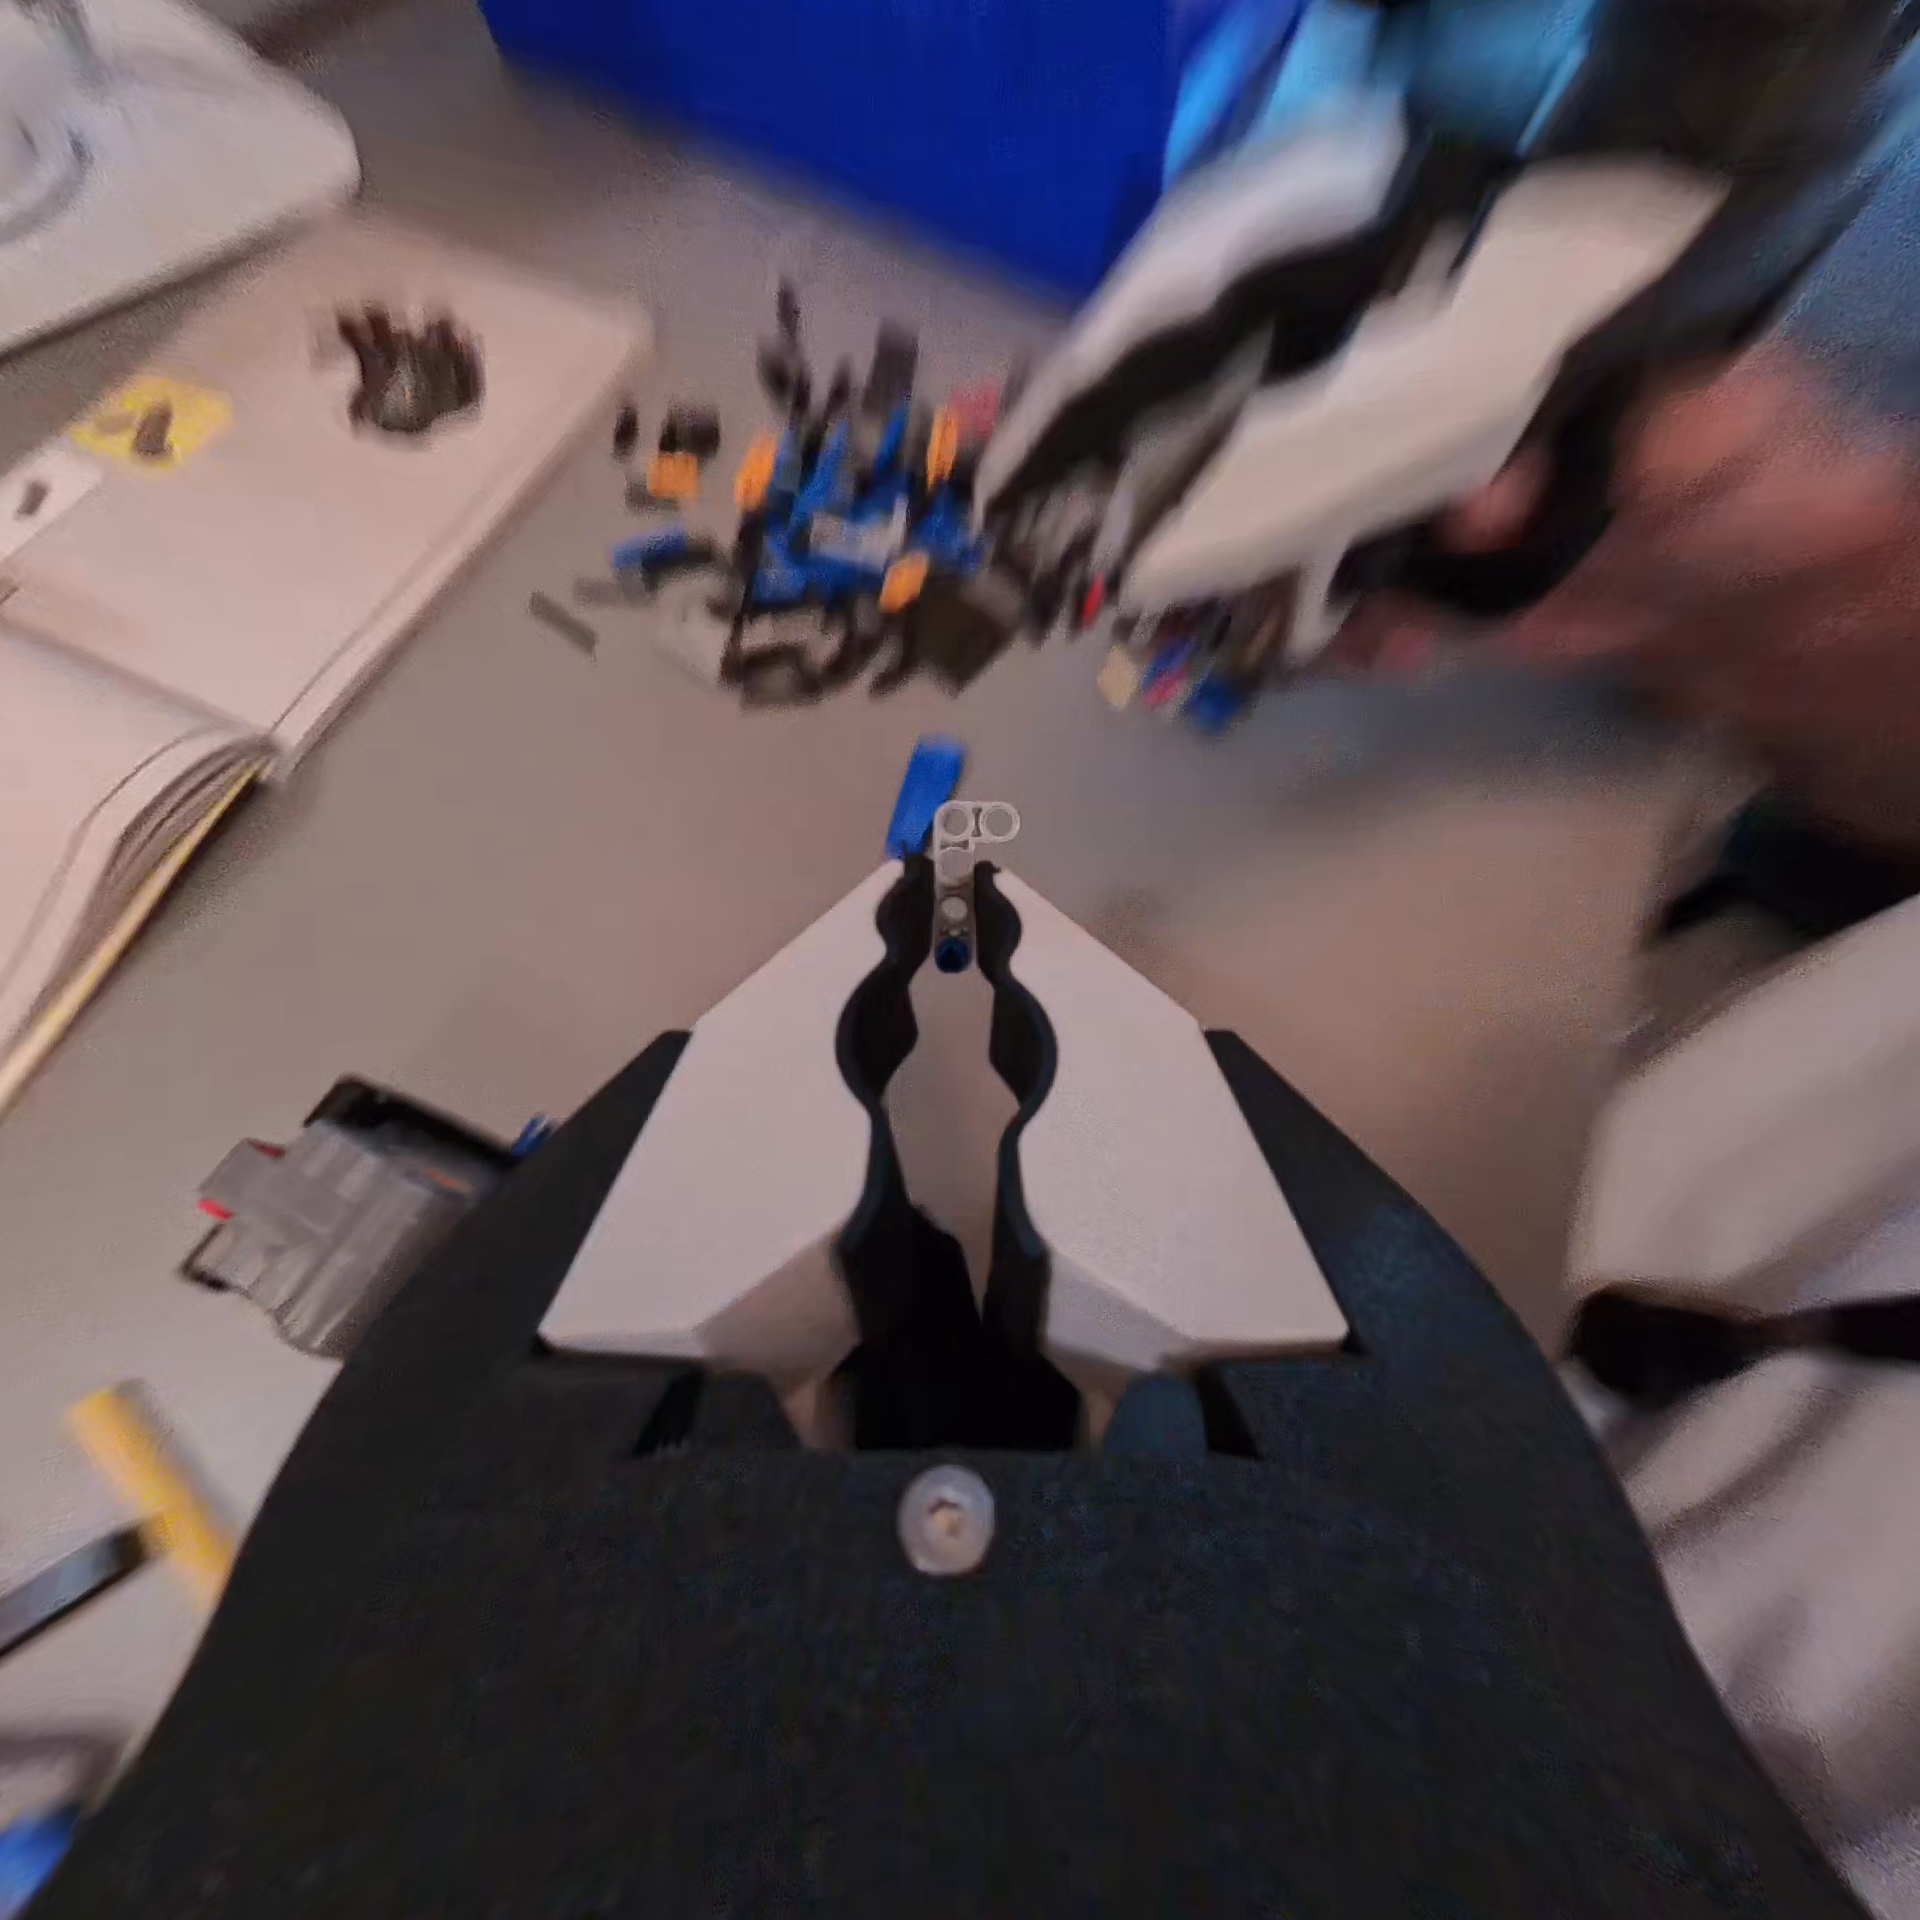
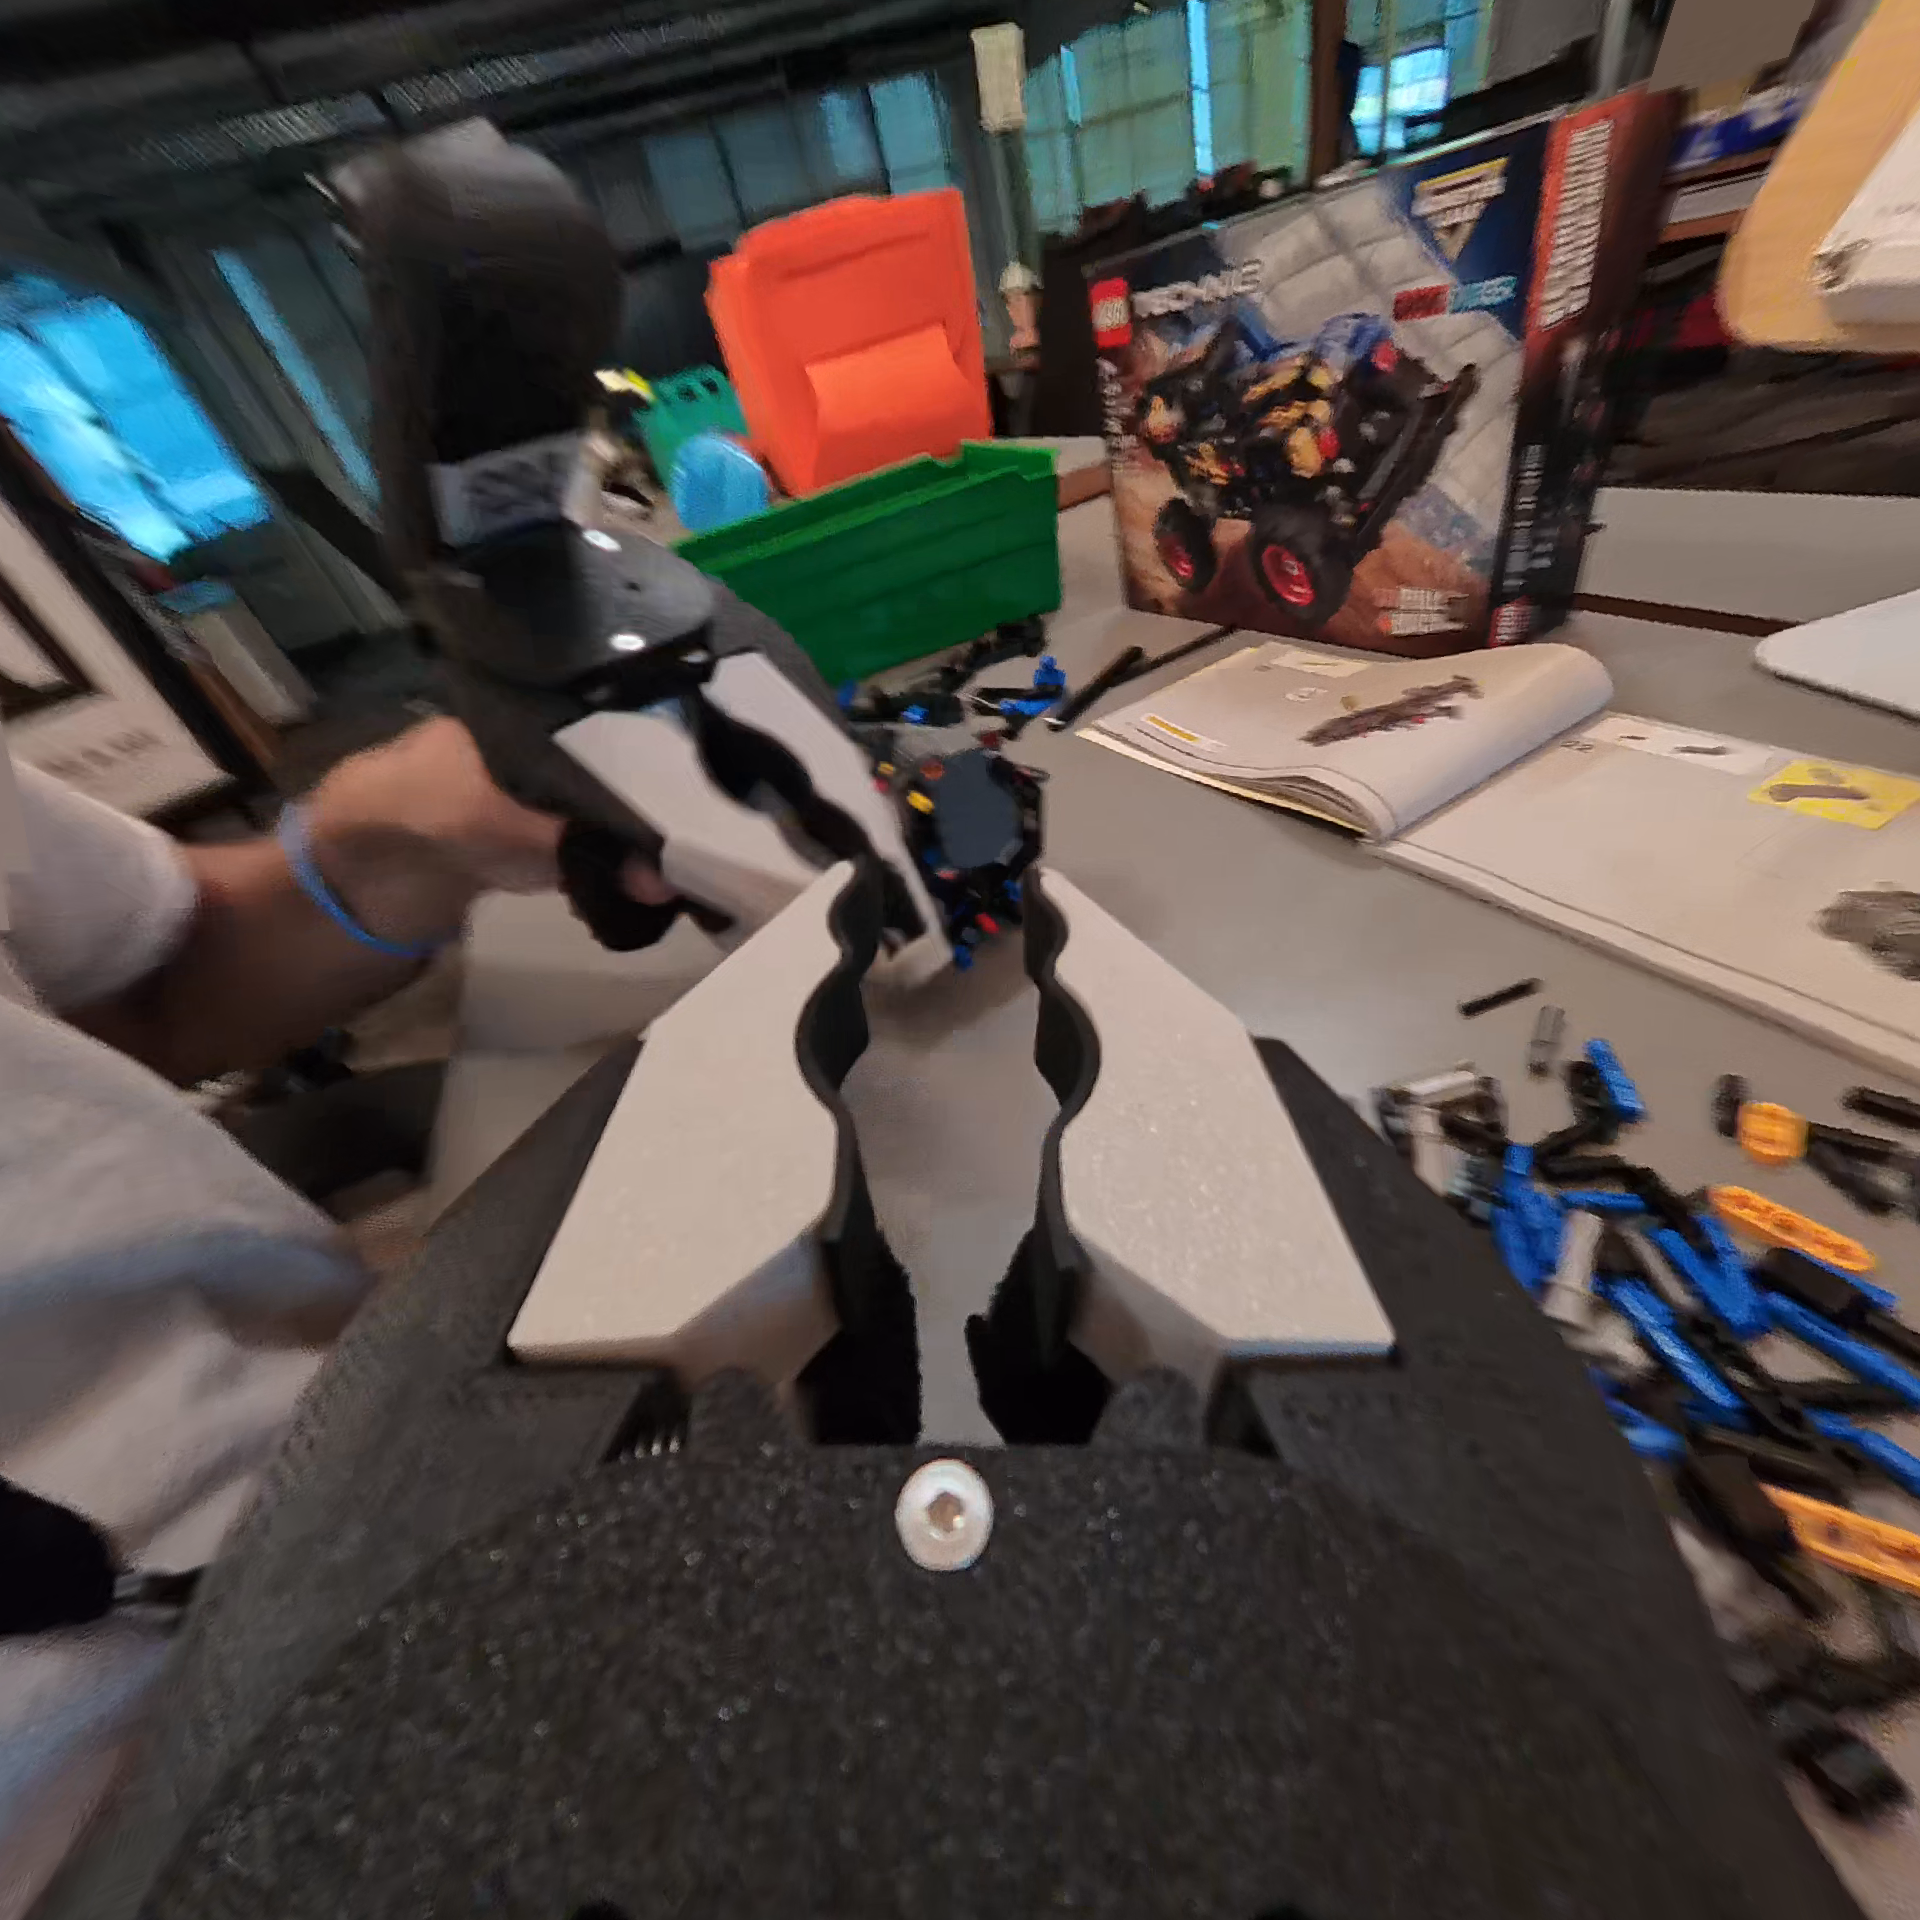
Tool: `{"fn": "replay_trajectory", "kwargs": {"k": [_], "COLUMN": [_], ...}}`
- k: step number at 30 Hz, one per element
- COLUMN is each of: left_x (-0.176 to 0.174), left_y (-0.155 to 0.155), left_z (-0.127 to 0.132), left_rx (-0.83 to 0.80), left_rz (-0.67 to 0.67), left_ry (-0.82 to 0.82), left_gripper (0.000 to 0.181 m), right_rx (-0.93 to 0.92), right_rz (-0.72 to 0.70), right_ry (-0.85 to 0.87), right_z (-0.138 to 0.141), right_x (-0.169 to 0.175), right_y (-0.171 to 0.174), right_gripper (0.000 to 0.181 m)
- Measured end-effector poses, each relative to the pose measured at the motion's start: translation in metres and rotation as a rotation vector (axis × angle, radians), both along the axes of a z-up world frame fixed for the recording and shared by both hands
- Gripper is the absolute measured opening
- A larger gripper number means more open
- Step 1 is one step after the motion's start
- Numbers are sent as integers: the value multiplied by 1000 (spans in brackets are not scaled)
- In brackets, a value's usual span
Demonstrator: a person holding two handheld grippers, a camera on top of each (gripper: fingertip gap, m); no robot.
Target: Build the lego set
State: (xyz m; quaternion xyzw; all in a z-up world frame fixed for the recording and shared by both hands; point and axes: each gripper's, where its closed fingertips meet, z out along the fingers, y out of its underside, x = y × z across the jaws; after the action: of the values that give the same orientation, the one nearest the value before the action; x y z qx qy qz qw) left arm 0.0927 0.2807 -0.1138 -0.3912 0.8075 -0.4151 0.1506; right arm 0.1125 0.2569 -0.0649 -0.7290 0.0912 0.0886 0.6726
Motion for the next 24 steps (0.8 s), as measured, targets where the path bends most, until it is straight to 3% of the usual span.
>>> {"fn": "replay_trajectory", "kwargs": {"k": [1,5,9,16,24], "left_x": [0,-10,-17,-27,-29], "left_y": [-4,-5,8,-1,-12], "left_z": [21,71,94,89,85], "left_rx": [-183,-720,-1048,-1020,-1016], "left_rz": [3,-10,19,1,-1], "left_ry": [-31,-77,-107,-111,-96], "left_gripper": [5,5,5,5,5], "right_rx": [46,203,191,229,200], "right_rz": [54,230,290,382,354], "right_ry": [61,275,307,403,324], "right_z": [6,29,27,31,27], "right_x": [-6,-27,-41,-59,-60], "right_y": [1,6,19,29,23], "right_gripper": [27,26,23,15,7]}}
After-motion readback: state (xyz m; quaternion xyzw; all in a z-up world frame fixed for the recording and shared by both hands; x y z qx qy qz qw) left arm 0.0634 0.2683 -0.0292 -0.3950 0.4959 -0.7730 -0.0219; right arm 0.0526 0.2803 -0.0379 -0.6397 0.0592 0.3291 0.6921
